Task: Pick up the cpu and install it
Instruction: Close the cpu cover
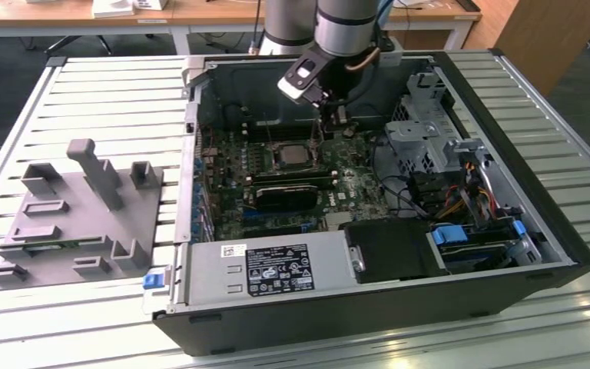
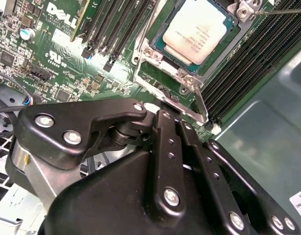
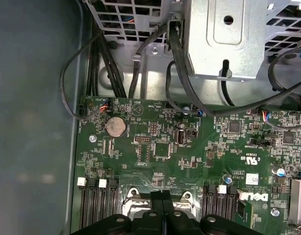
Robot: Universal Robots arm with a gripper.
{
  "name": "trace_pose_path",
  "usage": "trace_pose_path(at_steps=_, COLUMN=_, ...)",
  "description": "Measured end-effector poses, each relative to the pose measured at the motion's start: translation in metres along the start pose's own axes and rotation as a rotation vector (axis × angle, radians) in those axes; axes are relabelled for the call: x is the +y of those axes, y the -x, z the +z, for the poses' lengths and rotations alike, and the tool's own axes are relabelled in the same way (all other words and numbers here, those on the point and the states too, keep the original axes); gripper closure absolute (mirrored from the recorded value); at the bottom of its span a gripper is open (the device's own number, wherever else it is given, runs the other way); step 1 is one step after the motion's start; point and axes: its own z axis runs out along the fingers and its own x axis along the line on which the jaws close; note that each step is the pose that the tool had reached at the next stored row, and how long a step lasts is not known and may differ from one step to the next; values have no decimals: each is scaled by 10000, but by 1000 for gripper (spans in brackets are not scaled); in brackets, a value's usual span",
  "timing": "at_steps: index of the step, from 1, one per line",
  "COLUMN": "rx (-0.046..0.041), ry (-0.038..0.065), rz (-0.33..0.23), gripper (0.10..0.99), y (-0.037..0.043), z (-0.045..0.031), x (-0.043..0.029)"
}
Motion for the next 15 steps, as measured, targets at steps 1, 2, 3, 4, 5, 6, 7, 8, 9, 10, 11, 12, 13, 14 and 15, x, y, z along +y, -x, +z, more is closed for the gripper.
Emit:
trace_pose_path(at_steps=1, rx=-1, ry=-1, rz=0, gripper=980, y=0, z=2, x=-5)
trace_pose_path(at_steps=2, rx=-1, ry=0, rz=0, gripper=980, y=0, z=5, x=-11)
trace_pose_path(at_steps=3, rx=-2, ry=-1, rz=0, gripper=980, y=-1, z=6, x=-21)
trace_pose_path(at_steps=4, rx=-2, ry=-1, rz=0, gripper=980, y=-1, z=8, x=-32)
trace_pose_path(at_steps=5, rx=-1, ry=0, rz=-1, gripper=980, y=-2, z=10, x=-45)
trace_pose_path(at_steps=6, rx=0, ry=0, rz=0, gripper=980, y=-3, z=13, x=-61)
trace_pose_path(at_steps=7, rx=1, ry=0, rz=-1, gripper=980, y=-4, z=16, x=-75)
trace_pose_path(at_steps=8, rx=2, ry=0, rz=-1, gripper=980, y=-4, z=19, x=-89)
trace_pose_path(at_steps=9, rx=0, ry=0, rz=-1, gripper=980, y=-4, z=22, x=-99)
trace_pose_path(at_steps=10, rx=0, ry=0, rz=0, gripper=980, y=-5, z=26, x=-108)
trace_pose_path(at_steps=11, rx=-1, ry=-1, rz=0, gripper=980, y=-6, z=33, x=-126)
trace_pose_path(at_steps=12, rx=-1, ry=0, rz=-1, gripper=980, y=-7, z=43, x=-148)
trace_pose_path(at_steps=13, rx=-1, ry=0, rz=-2, gripper=980, y=-8, z=52, x=-169)
trace_pose_path(at_steps=14, rx=-1, ry=0, rz=-1, gripper=980, y=-9, z=62, x=-192)
trace_pose_path(at_steps=15, rx=-1, ry=0, rz=0, gripper=980, y=-10, z=71, x=-213)
